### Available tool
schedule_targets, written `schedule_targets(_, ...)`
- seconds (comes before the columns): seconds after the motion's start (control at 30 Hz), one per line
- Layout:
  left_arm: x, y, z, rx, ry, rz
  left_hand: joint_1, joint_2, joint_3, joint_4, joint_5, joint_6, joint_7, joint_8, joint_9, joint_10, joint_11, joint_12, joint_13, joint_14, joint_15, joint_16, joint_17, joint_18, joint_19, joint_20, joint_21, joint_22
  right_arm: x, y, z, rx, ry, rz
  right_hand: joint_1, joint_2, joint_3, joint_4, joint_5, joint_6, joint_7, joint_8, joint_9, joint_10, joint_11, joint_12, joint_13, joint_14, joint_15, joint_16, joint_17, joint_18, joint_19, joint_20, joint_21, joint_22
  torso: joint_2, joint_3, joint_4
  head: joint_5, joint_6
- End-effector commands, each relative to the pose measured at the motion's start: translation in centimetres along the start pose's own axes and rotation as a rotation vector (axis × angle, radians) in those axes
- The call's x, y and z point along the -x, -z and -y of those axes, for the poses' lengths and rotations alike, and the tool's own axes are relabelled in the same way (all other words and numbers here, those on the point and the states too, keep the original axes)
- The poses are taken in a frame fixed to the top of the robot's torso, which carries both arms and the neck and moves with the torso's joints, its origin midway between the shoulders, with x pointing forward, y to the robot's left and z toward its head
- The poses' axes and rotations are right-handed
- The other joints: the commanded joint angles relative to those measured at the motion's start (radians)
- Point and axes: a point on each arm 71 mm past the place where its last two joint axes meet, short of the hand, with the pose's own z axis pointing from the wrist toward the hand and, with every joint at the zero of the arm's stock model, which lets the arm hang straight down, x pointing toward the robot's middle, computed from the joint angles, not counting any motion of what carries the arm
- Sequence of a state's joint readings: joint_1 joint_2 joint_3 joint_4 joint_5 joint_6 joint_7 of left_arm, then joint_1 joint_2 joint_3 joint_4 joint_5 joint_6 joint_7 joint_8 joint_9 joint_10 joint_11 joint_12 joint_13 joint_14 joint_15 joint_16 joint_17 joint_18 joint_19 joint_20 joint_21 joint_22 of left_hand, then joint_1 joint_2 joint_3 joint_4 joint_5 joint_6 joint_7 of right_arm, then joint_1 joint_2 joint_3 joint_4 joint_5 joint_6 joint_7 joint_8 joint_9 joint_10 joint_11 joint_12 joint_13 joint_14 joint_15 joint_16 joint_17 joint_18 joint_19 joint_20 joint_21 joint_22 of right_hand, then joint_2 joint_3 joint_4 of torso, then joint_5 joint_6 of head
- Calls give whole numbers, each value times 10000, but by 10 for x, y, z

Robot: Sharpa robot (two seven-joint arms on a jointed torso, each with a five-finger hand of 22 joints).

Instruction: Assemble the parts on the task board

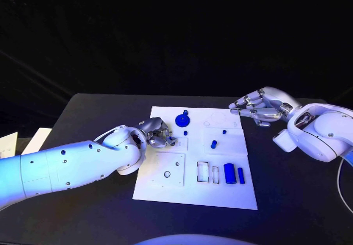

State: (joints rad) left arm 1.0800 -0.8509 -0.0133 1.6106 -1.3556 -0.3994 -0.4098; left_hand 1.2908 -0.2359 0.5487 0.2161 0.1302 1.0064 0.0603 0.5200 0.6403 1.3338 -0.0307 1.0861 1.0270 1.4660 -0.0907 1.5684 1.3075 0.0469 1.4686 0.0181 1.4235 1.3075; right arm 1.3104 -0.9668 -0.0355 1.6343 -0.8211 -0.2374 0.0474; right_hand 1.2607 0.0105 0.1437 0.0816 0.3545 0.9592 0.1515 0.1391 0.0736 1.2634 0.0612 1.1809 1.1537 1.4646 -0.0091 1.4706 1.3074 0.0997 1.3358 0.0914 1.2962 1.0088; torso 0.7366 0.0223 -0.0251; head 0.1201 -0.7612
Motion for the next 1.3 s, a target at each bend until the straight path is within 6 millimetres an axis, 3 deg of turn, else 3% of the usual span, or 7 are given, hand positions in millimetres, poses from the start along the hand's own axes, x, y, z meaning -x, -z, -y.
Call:
schedule_targets(0.03, -13, 2, -6, 247, -473, -880, -42, -130, 1923, -2014, 35, 214, -147, -74, -67, 67, -4, -32, -1, 1048, 28, 24, 2633, -27, 268, 28, -59, 928, -1, 0, 0, 76, -19, -122, -82, -17, 21, 51, 52, 26, -15, 33, -9, 77, 1, 56, 14, 702, -73, -59, 988, 68, -19, -49, -43, -5, -3, 3, 4, -11, -32)
schedule_targets(0.43, -13, 4, -6, 376, -333, -985, -233, -267, 1799, -1974, 68, 498, -240, -219, -457, 245, -69, 136, 208, 1048, -16, 24, 2633, -37, 288, 3, -25, 989, -2, -1, 0, 66, -20, -156, -75, -11, 32, 57, 69, 25, -19, 35, -9, 72, -2, 53, 9, 700, -75, -65, 979, 68, -18, -50, -43, -4, -11, 15, -2, 27, -27)
schedule_targets(0.97, -13, 6, -12, 1012, 419, -1541, -687, -88, 1635, -1709, 239, 702, -442, -230, -781, 555, -216, 315, 431, 1048, -127, 24, 2633, -104, 427, -88, 220, 1276, -3, -1, -1, 96, -21, -167, -56, -14, 44, 53, 94, 21, -22, 35, -10, 70, -6, 57, 11, 700, -77, -66, 978, 68, -20, -50, -45, -8, 6, 10, -10, 44, -7)
schedule_targets(1.03, -13, 6, -12, 1076, 511, -1584, -768, -45, 1597, -1664, 314, 727, -466, -207, -804, 580, -237, 317, 442, 1048, -141, 24, 2633, -107, 433, -103, 229, 1288, -3, -1, -1, 96, -21, -165, -54, -15, 45, 52, 96, 20, -22, 35, -10, 69, -7, 56, 10, 700, -77, -66, 979, 68, -20, -50, -45, -8, 1, 10, -10, 40, -10)
schedule_targets(1.13, -13, 5, -13, 1176, 642, -1639, -1005, -15, 1418, -1575, 1142, 764, -511, -130, -849, 637, -271, 326, 482, 1048, -178, 24, 2633, -112, 442, -141, 241, 1313, -3, -1, -1, 107, -20, -148, -41, -18, 54, 49, 116, 19, -23, 37, -11, 59, -8, 48, 0, 700, -79, -65, 981, 69, -20, -51, -46, -8, 4, 12, -7, 38, -22)
schedule_targets(1.3, -13, 5, -15, 1326, 783, -1709, -1250, 103, 1261, -1440, 1381, 794, -535, -63, -887, 675, -290, 351, 535, 1048, -196, 24, 2633, -122, 461, -161, 275, 1361, -2, -1, -2, 181, -15, -47, 26, -46, 119, 42, 326, 15, -24, 48, -13, 62, -12, 76, 19, 705, -84, -57, 999, 69, -18, -58, -47, -8, 1, 12, -8, 29, -28)
